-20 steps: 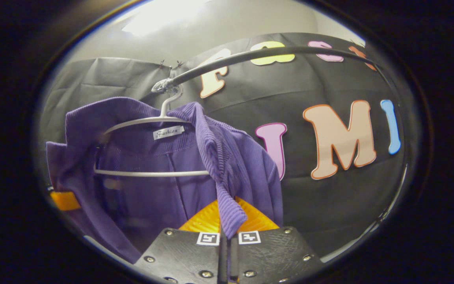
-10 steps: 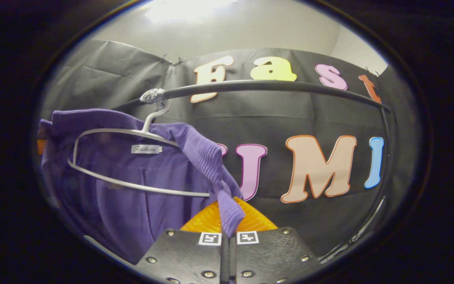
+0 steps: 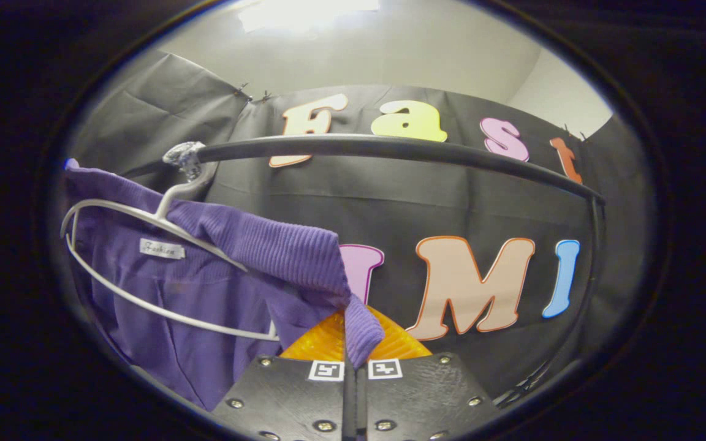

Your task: Grasp the clothes on the hanger with both hands and then place them into the laundry hamper below.

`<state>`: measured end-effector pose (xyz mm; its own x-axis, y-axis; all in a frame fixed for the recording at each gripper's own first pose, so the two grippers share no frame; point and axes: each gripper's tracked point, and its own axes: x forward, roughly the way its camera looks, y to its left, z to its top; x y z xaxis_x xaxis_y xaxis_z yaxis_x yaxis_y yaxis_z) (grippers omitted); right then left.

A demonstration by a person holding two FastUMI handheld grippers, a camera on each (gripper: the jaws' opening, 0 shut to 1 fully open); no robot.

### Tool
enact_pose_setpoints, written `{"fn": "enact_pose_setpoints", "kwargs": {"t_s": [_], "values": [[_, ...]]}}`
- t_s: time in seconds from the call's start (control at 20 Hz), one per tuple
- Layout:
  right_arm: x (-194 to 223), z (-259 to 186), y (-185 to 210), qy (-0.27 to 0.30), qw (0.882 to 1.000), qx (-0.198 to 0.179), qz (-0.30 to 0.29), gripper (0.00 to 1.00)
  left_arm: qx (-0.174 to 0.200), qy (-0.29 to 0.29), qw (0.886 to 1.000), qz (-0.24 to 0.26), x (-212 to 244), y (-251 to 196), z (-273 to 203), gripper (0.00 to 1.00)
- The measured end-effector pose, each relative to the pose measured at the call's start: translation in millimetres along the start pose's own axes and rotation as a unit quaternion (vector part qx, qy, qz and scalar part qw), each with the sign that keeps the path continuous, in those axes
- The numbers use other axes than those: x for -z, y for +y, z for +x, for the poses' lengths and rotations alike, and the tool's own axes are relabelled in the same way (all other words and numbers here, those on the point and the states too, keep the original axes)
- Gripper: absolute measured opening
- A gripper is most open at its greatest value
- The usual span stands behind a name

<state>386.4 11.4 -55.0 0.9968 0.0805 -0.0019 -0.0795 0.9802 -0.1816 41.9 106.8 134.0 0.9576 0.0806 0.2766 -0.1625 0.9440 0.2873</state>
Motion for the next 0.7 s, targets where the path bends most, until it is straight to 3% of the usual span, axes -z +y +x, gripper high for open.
{"fn": "enact_pose_setpoints", "kwargs": {"t_s": [0.35,0.7], "values": [[-10,36,-30,-0.025,0.997,0.069,-0.002,0.00,0.006,0.001,1.000,-0.027,20,-10,40,0.00],[41,72,-27,0.011,0.998,0.063,0.024,0.00,0.019,0.019,0.999,-0.044,51,-27,58,0.00]]}}
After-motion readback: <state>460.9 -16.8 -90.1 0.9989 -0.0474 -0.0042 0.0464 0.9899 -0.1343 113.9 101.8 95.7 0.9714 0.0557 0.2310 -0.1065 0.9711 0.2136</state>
